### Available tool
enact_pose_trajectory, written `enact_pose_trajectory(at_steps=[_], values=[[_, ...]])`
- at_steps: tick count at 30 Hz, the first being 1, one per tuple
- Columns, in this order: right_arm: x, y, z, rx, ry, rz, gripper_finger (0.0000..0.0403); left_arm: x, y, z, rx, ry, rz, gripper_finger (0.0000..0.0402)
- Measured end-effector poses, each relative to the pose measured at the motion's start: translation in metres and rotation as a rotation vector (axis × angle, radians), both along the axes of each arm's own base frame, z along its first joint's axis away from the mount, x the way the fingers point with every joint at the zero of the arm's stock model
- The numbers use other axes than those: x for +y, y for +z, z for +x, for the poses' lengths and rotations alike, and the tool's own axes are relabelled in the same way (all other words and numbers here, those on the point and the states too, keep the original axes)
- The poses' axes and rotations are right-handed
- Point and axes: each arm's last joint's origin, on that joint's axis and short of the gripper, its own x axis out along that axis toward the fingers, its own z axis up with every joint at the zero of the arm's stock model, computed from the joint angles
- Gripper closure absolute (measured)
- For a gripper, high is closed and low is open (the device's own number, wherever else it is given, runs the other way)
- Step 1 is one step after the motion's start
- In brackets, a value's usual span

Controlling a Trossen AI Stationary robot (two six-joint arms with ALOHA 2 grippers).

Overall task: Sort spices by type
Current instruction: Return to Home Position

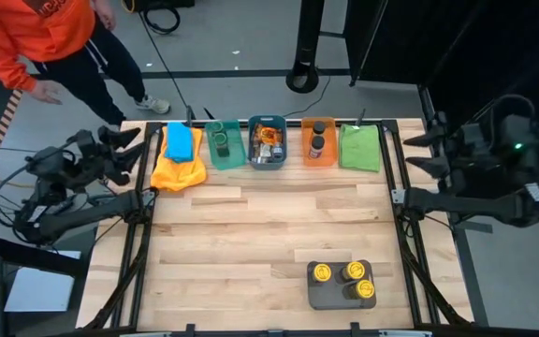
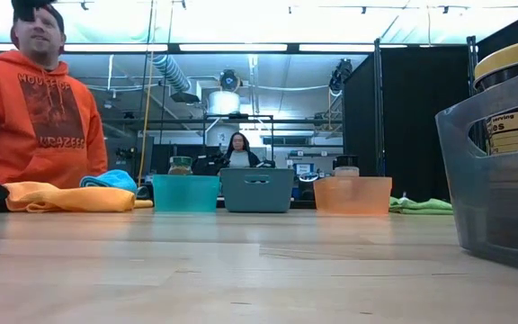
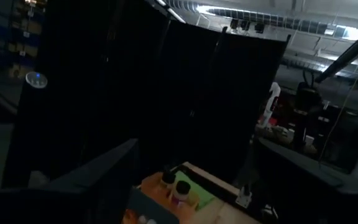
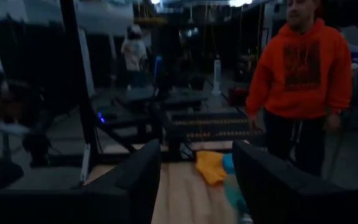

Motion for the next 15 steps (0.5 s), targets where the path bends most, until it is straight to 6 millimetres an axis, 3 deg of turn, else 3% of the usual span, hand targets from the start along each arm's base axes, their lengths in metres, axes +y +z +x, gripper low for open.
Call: enact_pose_trajectory(at_steps=[5,15], values=[[0.001,-0.031,-0.001,-0.100,0.013,0.049,0.0196,0.002,-0.027,0.010,-0.019,-0.048,-0.059,0.0080],[0.004,-0.076,-0.007,-0.193,0.076,0.106,0.0196,0.007,-0.062,0.040,-0.110,-0.275,-0.007,0.0080]])
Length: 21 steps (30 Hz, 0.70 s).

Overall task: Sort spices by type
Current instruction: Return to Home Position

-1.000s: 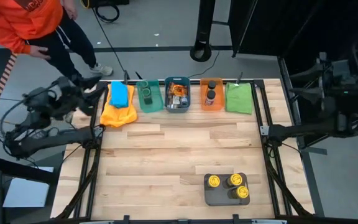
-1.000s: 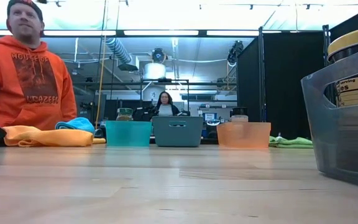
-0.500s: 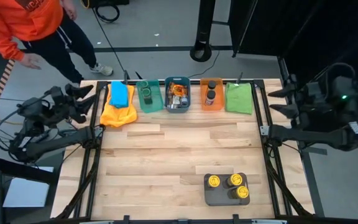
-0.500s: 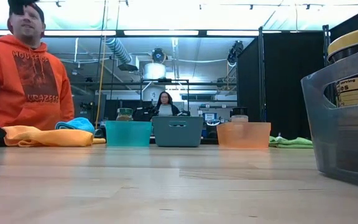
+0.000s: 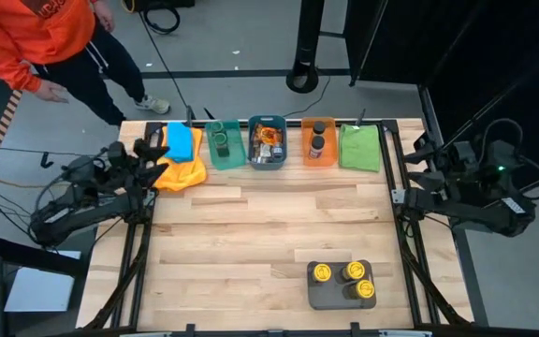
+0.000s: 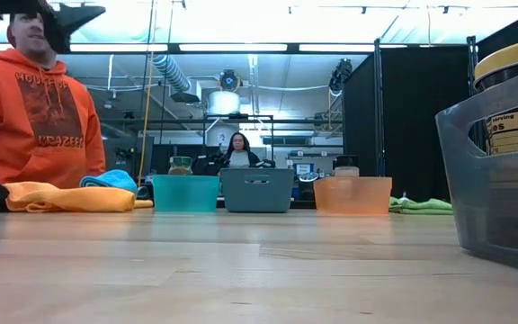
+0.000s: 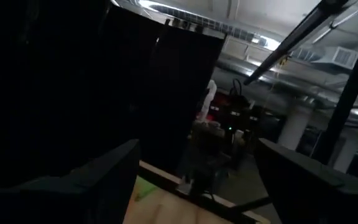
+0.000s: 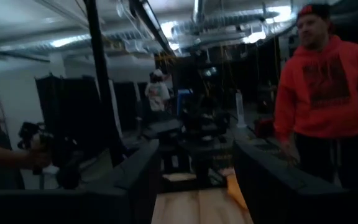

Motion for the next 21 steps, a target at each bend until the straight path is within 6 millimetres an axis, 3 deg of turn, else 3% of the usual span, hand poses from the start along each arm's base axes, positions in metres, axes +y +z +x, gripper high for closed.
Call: enact_pose_trajectory(at_steps=[13,21], values=[[-0.008,-0.070,0.029,-0.073,0.072,0.097,0.0196,0.005,-0.035,0.023,0.014,-0.065,-0.048,0.0080],[-0.010,-0.099,0.046,-0.120,0.233,0.019,0.0196,0.004,-0.050,0.031,0.047,-0.051,-0.068,0.0080]])
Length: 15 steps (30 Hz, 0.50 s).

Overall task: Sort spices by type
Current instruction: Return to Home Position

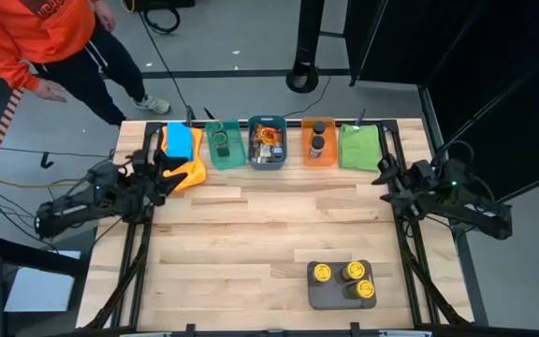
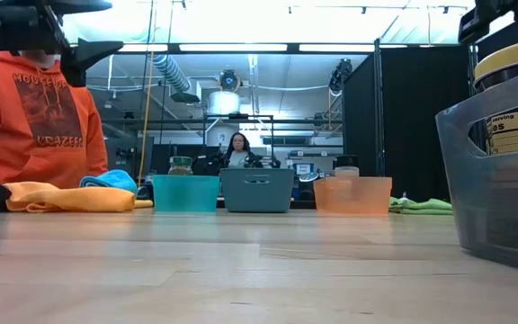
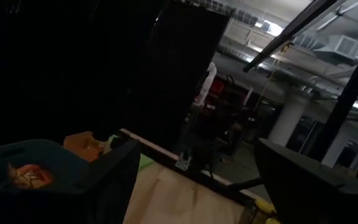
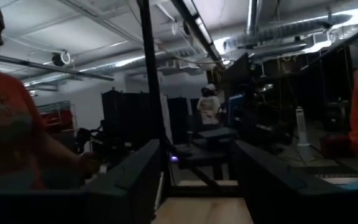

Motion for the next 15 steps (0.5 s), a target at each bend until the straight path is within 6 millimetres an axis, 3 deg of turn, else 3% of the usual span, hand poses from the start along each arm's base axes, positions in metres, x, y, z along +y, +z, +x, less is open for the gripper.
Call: enact_pose_trajectory(at_steps=[15], values=[[-0.003,-0.028,0.012,0.045,-0.003,-0.030,0.0196,-0.009,-0.051,0.021,-0.011,-0.063,0.011,0.0080]])
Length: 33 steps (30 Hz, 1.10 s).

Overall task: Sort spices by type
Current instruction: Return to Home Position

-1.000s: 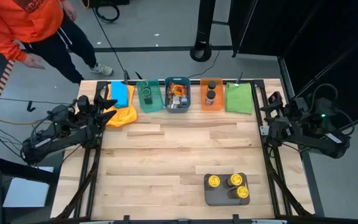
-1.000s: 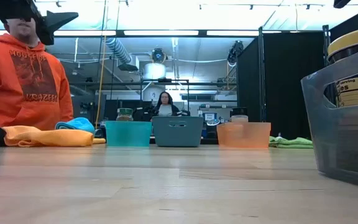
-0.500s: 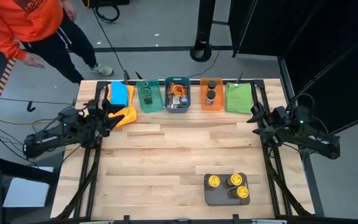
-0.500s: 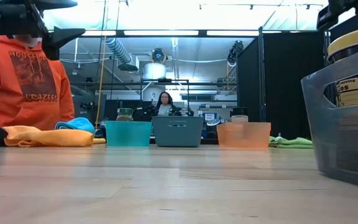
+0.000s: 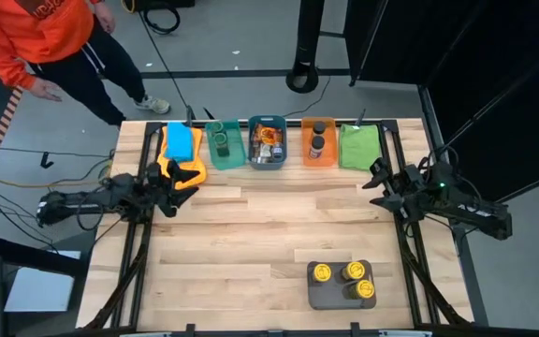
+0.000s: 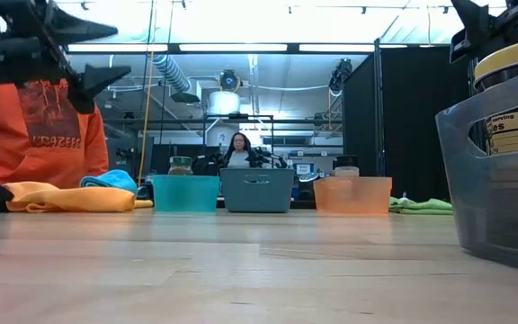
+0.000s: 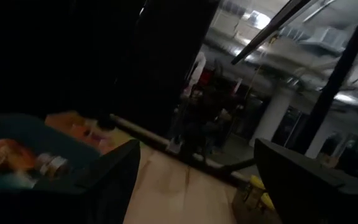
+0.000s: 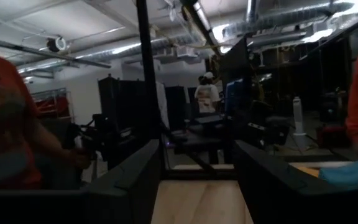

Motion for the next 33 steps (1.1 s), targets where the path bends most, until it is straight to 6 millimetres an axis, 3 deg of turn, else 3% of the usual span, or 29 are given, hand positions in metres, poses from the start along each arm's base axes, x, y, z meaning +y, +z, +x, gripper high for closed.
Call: enact_pose_trajectory(at_steps=[8,14,30,33], values=[[0.000,-0.013,0.004,0.022,0.025,-0.030,0.0196,-0.005,-0.006,0.001,0.064,0.014,0.006,0.0080],[-0.003,-0.038,0.012,0.044,0.024,-0.030,0.0194,-0.008,-0.007,0.002,0.069,-0.018,0.008,0.0080],[-0.004,-0.050,0.014,0.154,0.017,-0.024,0.0196,-0.011,-0.018,0.003,0.187,-0.058,0.010,0.0080],[-0.004,-0.051,0.014,0.166,0.014,-0.032,0.0196,-0.013,-0.017,0.003,0.175,-0.145,-0.019,0.0080]])
